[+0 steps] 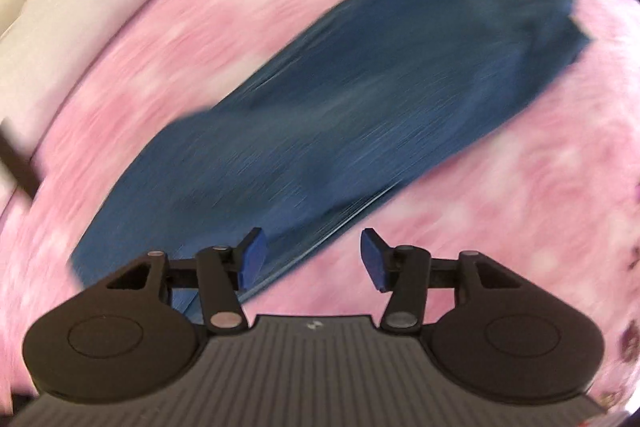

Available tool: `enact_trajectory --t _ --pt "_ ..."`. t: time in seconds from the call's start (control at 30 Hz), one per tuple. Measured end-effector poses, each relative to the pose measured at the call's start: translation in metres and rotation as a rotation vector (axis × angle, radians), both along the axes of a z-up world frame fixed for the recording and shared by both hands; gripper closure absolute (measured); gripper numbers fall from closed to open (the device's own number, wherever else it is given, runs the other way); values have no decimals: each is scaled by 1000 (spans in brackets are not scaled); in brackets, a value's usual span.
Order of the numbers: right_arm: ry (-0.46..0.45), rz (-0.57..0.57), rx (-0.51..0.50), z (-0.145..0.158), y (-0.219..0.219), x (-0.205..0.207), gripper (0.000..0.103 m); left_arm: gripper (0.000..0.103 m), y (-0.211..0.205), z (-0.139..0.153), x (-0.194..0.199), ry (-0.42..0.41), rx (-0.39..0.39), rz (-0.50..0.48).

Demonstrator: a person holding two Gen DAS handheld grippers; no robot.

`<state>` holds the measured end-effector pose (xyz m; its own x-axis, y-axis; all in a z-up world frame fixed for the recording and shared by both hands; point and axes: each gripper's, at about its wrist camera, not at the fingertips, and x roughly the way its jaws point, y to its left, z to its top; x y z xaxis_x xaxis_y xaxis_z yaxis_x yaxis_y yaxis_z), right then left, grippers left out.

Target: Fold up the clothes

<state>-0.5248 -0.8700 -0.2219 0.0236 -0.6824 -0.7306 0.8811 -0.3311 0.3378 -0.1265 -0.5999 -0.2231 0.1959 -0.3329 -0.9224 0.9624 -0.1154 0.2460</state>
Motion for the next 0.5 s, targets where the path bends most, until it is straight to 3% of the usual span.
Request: enact_trajectory --t 0.13,0.27,0.37,0.5 --pt "-15 148 34 1 5 66 47 56 35 -10 40 -150 17 14" --pt "0 274 33 9 0 142 47 62 63 -35 73 -292 38 -119" --pt "27 310 23 16 0 193 46 67 76 -56 100 -362 19 -202" --pt "53 342 36 18 4 261 39 70 87 -78 123 -430 -25 -384"
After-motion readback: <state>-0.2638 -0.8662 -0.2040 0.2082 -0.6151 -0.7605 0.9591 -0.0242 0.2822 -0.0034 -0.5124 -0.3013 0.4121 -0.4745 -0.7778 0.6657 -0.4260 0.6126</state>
